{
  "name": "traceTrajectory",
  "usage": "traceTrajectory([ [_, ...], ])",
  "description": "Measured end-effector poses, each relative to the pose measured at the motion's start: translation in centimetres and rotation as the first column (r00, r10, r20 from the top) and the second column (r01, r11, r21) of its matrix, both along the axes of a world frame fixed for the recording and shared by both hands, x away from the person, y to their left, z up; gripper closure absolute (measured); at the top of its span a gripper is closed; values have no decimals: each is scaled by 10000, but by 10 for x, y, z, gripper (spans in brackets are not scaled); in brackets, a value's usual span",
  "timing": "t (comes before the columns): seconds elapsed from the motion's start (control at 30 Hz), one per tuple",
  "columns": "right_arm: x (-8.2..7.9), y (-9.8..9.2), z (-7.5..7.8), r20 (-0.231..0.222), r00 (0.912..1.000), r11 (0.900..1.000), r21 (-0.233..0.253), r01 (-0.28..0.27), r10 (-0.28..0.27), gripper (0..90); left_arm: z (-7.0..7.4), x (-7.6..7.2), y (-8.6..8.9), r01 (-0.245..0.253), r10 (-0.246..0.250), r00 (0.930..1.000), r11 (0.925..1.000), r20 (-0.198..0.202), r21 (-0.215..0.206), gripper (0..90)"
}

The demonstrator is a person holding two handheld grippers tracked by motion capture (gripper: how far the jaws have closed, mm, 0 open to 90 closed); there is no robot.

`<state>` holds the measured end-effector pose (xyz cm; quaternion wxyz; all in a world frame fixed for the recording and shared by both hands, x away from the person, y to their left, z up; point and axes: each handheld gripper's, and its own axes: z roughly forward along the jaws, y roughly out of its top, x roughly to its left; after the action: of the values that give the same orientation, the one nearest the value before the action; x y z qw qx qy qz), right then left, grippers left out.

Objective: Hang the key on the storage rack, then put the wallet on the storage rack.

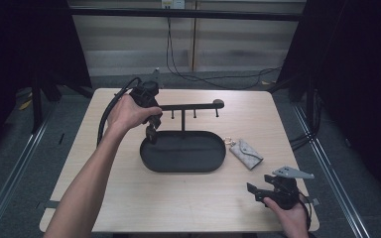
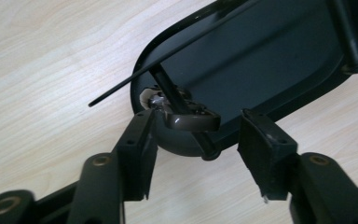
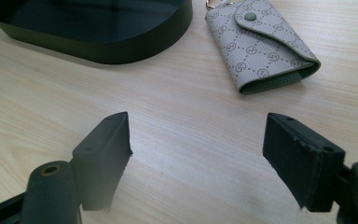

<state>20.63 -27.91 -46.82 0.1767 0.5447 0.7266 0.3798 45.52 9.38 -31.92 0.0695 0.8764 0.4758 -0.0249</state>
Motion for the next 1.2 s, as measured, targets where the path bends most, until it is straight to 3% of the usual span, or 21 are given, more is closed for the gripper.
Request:
traceTrajectory([
  [0.3, 3, -1, -1, -72, 10000, 10000, 75, 33, -33, 233, 3, -3, 3, 173, -173, 9998, 9998, 120, -20, 369],
  [0.47, 1, -1, 0, -44, 9999, 9999, 93, 102, -101, 232, 8, -10, 9, 374, -366, 9991, 9986, 213, -380, 334],
  [0.8, 3, -1, -1, -72, 10000, 10000, 58, 51, -51, 232, 14, -22, 25, 625, -591, 9968, 9960, 532, -645, 280],
  [0.9, 4, 0, -1, -82, 9999, 10000, 26, 88, -88, 232, 15, -30, 30, 736, -665, 9925, 9950, 1021, -673, 246],
  [0.93, 4, 0, -1, -82, 9999, 10000, 26, 88, -88, 232, 15, -30, 30, 736, -665, 9925, 9950, 1021, -673, 240],
  [0.97, 3, -1, -1, -96, 9999, 9999, 29, 126, -126, 232, 14, -36, 31, 1042, -930, 9897, 9893, 1088, -1022, 233],
  [1.1, 3, -1, -1, -79, 9999, 9999, 52, 134, -133, 232, 10, -43, 32, 1224, -1087, 9871, 9856, 1175, -1164, 196],
  [1.17, 2, 1, -1, -58, 9999, 9999, -44, 99, -99, 231, 4, -46, 37, 1190, -975, 9857, 9803, 1373, -1577, 215],
  [1.2, 1, 1, -1, -32, 10000, 10000, -45, 78, -78, 231, 4, -46, 37, 1190, -975, 9857, 9803, 1373, -1577, 200],
])
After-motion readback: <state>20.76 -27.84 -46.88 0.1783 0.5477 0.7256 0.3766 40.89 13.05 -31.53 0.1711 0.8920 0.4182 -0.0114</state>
